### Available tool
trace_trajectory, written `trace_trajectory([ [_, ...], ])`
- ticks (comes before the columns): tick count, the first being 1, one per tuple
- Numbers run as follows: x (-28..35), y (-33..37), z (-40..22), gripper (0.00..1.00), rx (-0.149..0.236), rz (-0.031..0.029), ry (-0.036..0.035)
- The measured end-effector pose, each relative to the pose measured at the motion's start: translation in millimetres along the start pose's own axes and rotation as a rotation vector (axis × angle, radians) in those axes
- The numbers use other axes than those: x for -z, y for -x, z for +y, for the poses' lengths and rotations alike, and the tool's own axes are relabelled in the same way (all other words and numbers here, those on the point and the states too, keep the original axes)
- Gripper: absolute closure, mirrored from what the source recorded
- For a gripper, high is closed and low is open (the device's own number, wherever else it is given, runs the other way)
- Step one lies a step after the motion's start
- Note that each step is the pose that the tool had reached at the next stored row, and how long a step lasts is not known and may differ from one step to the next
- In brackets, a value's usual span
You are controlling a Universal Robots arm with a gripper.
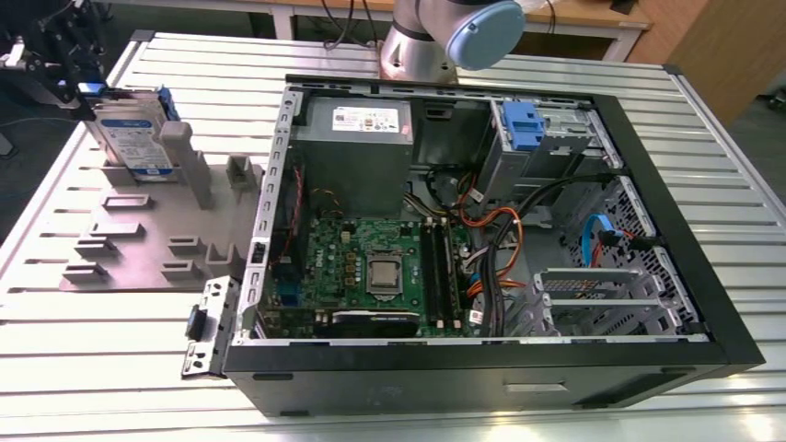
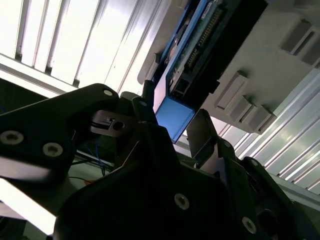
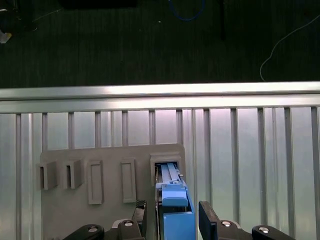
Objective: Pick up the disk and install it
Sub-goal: 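Pick up the disk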
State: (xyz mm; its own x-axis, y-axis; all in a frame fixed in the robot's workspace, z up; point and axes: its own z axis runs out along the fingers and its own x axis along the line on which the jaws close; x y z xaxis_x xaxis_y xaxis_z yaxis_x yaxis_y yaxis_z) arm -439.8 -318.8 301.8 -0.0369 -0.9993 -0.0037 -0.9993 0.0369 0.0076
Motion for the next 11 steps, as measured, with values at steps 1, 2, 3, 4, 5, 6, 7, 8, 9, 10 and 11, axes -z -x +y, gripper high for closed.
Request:
trace_trajectory([
  [1, -0.7, 0.2, 0.3, 0.47, 0.001, -0.0006, 0.0002],
  [2, -1.2, 0.1, 0.5, 0.47, 0.001, -0.0009, 0.0001],
  [3, -1.4, 0.2, 0.5, 0.47, 0.001, -0.0009, 0.0002],
  [4, -1.5, 0.2, 0.5, 0.47, 0.001, -0.0009, 0.0004],
  [5, -1.6, 0.2, 0.5, 0.47, 0.001, -0.0009, 0.0003],
  [6, -1.7, 0.2, 0.5, 0.47, 0.001, -0.0010, 0.0002],
  [7, -1.7, 0.2, 0.5, 0.47, 0.001, -0.0010, 0.0002],
  [8, -1.7, 0.2, 0.6, 0.47, 0.001, -0.0010, 0.0001],
  [9, -1.8, 0.2, 0.5, 0.47, 0.001, -0.0010, 0.0001],
  [10, -1.8, 0.2, 0.5, 0.47, 0.001, -0.0010, 0.0001],
  [11, -1.8, 0.2, 0.5, 0.47, 0.001, -0.0010, 0.0001],
])
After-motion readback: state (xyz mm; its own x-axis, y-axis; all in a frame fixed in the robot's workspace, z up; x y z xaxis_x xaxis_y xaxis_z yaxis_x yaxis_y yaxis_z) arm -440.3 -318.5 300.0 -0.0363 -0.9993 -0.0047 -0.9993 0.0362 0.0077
